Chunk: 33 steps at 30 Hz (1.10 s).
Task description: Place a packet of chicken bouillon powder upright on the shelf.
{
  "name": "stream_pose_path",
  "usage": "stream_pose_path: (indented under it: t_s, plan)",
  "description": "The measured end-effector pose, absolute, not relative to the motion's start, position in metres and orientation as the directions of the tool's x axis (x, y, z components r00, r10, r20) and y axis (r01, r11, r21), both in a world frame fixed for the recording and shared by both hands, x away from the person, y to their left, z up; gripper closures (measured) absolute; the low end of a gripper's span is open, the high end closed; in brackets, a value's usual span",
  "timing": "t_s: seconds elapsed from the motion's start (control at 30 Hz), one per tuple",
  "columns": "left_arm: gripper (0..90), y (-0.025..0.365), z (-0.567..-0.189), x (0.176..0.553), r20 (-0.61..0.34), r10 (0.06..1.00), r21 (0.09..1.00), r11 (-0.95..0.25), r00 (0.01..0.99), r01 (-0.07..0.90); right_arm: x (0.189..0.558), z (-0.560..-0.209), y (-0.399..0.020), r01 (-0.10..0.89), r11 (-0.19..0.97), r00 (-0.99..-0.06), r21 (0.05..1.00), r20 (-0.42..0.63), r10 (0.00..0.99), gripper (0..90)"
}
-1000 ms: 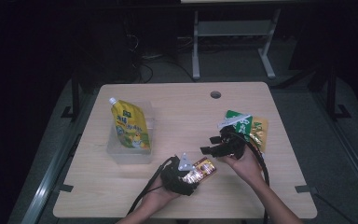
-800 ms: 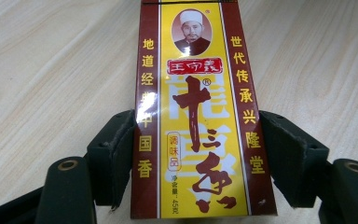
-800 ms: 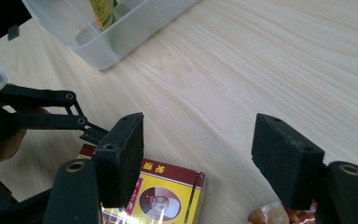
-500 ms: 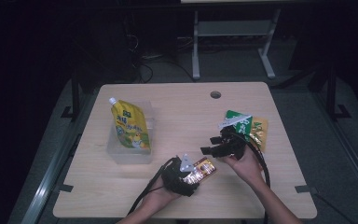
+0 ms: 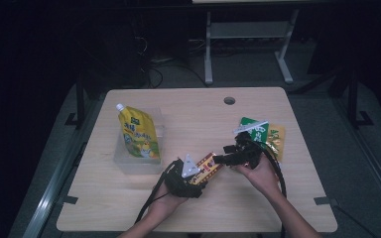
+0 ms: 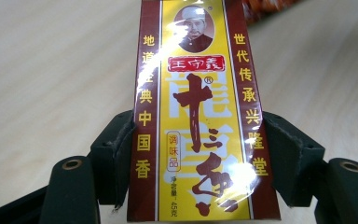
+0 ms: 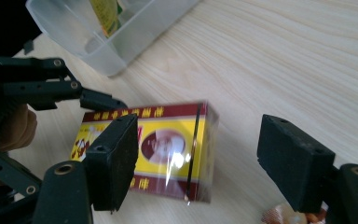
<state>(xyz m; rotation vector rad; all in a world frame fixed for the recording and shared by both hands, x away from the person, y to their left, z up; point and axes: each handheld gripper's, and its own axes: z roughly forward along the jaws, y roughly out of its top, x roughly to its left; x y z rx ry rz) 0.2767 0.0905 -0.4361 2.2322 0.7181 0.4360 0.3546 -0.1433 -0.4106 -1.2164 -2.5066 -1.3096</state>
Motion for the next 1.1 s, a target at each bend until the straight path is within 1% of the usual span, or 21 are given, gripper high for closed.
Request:
stream_pose_path:
  t_s: [0.23, 0.3, 0.47, 0.6, 0.77, 0.83, 0.9, 1.0, 1.1]
  plan:
    - [32.4, 0.097, -0.424, 0.278, 0.117, 0.646, 0.778, -0.531, 0.754, 0.334, 0.361, -0.412, -0.145, 0.701, 0.282, -0.662, 0.655, 0.450, 0.599, 27.8]
    - [32.3, 0.097, -0.424, 0.277, 0.110, 0.659, 0.789, -0.514, 0.744, 0.337, 0.362, -0.413, -0.146, 0.724, 0.254, -0.641, 0.641, 0.488, 0.592, 27.9]
    - [32.4, 0.098, -0.421, 0.278, 0.133, 0.664, 0.800, -0.511, 0.736, 0.316, 0.367, -0.418, -0.145, 0.743, 0.222, -0.632, 0.631, 0.553, 0.543, 28.1]
    - [32.4, 0.098, -0.420, 0.277, 0.135, 0.671, 0.809, -0.500, 0.729, 0.310, 0.368, -0.419, -0.140, 0.775, 0.208, -0.606, 0.596, 0.608, 0.514, 30.1]
    - [32.3, 0.096, -0.420, 0.277, 0.127, 0.675, 0.817, -0.486, 0.727, 0.309, 0.369, -0.416, -0.134, 0.774, 0.218, -0.614, 0.594, 0.621, 0.487, 40.6]
    - [32.2, 0.097, -0.420, 0.278, 0.124, 0.677, 0.815, -0.487, 0.726, 0.314, 0.369, -0.414, -0.131, 0.772, 0.222, -0.616, 0.596, 0.613, 0.495, 41.1]
    - [32.1, 0.097, -0.421, 0.278, 0.107, 0.681, 0.819, -0.473, 0.724, 0.324, 0.369, -0.413, -0.130, 0.772, 0.219, -0.615, 0.597, 0.612, 0.498, 44.0]
    - [31.9, 0.099, -0.423, 0.280, 0.102, 0.686, 0.811, -0.477, 0.721, 0.339, 0.369, -0.410, -0.132, 0.778, 0.202, -0.606, 0.595, 0.626, 0.491, 51.4]
    - [31.6, 0.099, -0.428, 0.281, 0.081, 0.697, 0.800, -0.472, 0.712, 0.371, 0.368, -0.406, -0.130, 0.758, 0.205, -0.629, 0.619, 0.612, 0.479, 59.8]
